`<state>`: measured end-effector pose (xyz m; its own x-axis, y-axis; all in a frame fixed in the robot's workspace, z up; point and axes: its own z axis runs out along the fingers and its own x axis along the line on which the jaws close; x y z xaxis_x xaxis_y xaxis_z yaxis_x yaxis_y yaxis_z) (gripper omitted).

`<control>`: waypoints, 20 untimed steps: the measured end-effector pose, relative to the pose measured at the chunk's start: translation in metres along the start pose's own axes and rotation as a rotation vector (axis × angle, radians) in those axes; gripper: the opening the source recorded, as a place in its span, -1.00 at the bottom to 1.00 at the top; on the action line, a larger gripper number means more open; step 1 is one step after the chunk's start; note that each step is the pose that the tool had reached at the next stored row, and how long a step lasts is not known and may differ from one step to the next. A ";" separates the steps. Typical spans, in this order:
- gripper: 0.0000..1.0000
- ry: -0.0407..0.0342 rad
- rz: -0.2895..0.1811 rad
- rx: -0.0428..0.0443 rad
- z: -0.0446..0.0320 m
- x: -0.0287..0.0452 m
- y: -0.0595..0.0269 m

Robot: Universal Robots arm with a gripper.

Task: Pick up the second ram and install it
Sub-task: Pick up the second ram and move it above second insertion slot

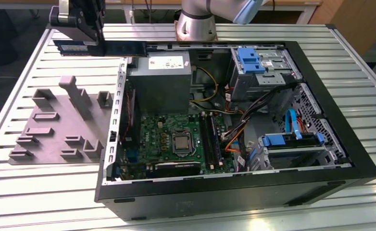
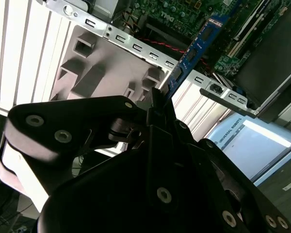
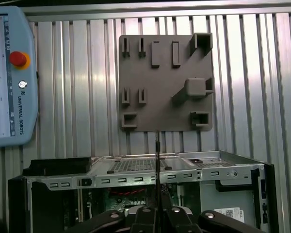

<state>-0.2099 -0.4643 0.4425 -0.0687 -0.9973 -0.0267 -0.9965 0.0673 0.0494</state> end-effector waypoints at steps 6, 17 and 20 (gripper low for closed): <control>-0.72 0.0000 0.000 0.0000 -0.0003 -0.0004 -0.0060; -0.72 0.0000 0.000 0.0000 -0.0009 -0.0014 -0.0197; -0.72 0.0001 0.000 -0.0001 -0.0012 -0.0017 -0.0241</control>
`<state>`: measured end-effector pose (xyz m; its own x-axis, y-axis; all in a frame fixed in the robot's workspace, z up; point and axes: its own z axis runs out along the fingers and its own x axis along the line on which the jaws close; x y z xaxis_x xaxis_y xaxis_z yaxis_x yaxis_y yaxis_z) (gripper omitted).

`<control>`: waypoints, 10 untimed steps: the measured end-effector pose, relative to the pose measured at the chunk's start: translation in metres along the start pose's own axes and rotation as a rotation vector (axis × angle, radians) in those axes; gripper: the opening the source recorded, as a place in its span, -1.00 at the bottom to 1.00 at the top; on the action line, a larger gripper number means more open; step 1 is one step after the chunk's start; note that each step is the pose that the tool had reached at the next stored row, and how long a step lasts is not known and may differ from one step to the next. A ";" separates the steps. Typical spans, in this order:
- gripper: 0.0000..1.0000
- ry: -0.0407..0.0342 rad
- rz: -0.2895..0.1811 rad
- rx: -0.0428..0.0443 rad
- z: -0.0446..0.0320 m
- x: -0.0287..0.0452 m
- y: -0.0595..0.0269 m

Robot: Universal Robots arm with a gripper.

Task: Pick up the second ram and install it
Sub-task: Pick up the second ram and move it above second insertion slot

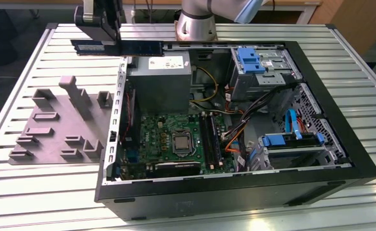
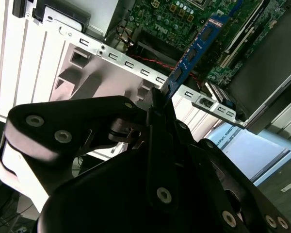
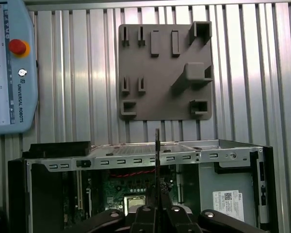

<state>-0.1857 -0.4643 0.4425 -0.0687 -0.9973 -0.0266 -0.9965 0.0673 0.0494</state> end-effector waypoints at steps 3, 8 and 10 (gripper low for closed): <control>-0.72 0.0000 0.000 0.0001 -0.0003 -0.0005 -0.0067; -0.72 -0.0001 0.000 0.0000 -0.0011 -0.0017 -0.0244; -0.72 -0.0002 0.000 0.0001 -0.0014 -0.0022 -0.0327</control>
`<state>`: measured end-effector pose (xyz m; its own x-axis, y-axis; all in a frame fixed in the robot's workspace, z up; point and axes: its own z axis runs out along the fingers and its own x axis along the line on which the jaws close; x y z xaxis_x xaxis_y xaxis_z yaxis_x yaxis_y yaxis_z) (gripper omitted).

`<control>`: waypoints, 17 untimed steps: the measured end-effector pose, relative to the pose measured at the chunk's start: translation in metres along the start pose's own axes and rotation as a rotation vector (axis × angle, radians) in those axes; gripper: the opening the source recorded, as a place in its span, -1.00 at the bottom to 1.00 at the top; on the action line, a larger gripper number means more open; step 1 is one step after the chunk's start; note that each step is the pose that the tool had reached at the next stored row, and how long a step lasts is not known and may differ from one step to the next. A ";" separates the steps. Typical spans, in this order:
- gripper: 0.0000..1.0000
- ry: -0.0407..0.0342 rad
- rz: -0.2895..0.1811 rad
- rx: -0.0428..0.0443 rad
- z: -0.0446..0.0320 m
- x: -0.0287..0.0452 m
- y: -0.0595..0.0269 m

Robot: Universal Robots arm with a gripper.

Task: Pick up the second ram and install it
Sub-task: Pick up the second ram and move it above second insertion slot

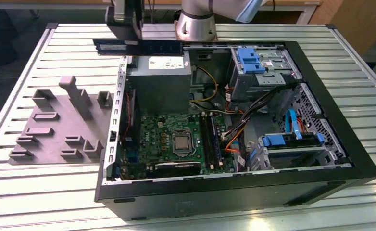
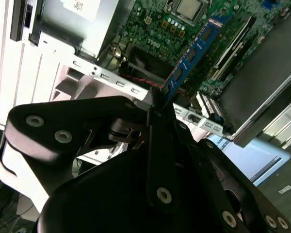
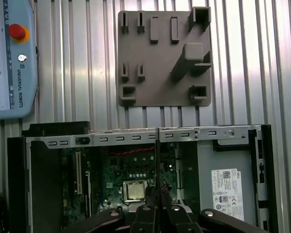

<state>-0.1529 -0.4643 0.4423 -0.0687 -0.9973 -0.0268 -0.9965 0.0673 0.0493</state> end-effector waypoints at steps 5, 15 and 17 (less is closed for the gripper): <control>-0.72 0.0001 0.000 -0.0001 -0.0011 -0.0016 -0.0224; -0.72 0.0000 0.000 -0.0001 -0.0031 -0.0047 -0.0680; -0.72 0.0001 0.000 -0.0001 -0.0035 -0.0053 -0.0769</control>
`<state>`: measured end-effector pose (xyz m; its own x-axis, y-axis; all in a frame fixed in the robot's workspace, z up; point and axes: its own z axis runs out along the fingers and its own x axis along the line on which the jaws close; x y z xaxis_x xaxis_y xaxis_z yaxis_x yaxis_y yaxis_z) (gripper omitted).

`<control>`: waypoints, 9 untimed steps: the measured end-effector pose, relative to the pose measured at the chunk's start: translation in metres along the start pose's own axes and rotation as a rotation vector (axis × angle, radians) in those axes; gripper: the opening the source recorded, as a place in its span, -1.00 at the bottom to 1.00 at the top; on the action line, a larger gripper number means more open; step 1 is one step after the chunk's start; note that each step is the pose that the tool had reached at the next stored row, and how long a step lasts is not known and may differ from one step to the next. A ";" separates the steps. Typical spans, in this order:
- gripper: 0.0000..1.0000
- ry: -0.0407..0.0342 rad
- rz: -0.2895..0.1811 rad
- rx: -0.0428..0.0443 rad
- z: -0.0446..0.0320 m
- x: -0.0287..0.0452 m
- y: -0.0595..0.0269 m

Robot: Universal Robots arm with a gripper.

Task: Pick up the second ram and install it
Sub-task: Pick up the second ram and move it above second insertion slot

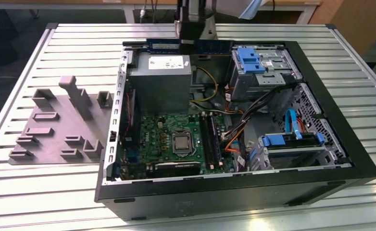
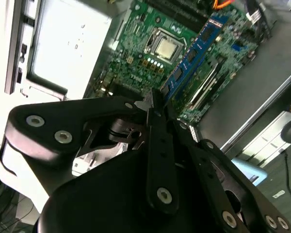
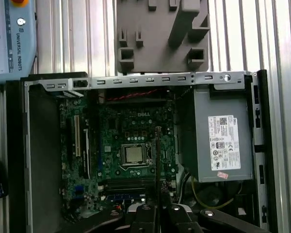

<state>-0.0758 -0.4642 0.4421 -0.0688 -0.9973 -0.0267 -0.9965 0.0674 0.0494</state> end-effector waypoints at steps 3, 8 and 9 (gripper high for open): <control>-0.72 -0.0001 0.000 0.0004 0.0000 -0.0007 -0.0110; -0.72 0.0015 0.000 0.0140 0.0054 -0.0009 -0.0161; -0.72 0.0016 0.000 0.0163 0.0066 -0.0011 -0.0184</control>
<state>-0.0578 -0.4642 0.4347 -0.0683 -0.9973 -0.0251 -0.9972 0.0675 0.0331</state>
